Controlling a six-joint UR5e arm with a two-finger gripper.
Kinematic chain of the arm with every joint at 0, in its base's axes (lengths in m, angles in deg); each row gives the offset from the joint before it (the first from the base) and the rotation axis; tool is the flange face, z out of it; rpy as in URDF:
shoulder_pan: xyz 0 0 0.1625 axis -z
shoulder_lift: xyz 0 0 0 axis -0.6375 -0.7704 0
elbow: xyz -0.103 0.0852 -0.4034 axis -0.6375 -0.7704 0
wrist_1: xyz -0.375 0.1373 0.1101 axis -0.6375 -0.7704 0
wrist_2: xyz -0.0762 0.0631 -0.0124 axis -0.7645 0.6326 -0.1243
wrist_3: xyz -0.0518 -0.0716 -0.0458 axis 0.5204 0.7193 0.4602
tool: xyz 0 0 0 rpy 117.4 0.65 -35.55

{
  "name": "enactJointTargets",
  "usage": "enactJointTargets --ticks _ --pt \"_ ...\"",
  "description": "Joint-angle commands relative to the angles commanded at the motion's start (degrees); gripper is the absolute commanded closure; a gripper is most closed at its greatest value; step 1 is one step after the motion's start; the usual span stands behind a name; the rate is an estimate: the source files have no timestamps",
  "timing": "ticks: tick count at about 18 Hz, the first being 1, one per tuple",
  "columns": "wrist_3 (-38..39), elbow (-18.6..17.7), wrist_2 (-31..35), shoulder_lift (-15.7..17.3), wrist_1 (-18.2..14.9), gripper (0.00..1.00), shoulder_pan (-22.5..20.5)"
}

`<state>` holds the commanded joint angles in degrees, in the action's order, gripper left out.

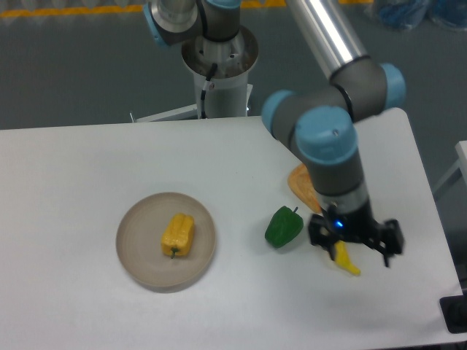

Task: Pick up the yellow pepper from the plate
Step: 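Move the gripper from beside the banana over the yellow pepper on the plate, then lower the open gripper around the yellow pepper on the plate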

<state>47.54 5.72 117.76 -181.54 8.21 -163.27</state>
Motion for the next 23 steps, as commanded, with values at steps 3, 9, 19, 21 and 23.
enactJointTargets --ticks 3,9,19,21,23 --pt "0.45 -4.13 -11.88 2.11 -3.1 0.0 0.36" --pt "4.14 -14.32 -13.93 5.81 2.6 0.0 5.45" --pt "7.75 -21.02 -8.4 3.01 10.44 0.0 13.09" --pt "7.66 -20.67 -4.98 1.6 10.88 0.0 15.03" --pt "7.92 -20.49 -4.52 1.24 11.23 0.0 15.91"
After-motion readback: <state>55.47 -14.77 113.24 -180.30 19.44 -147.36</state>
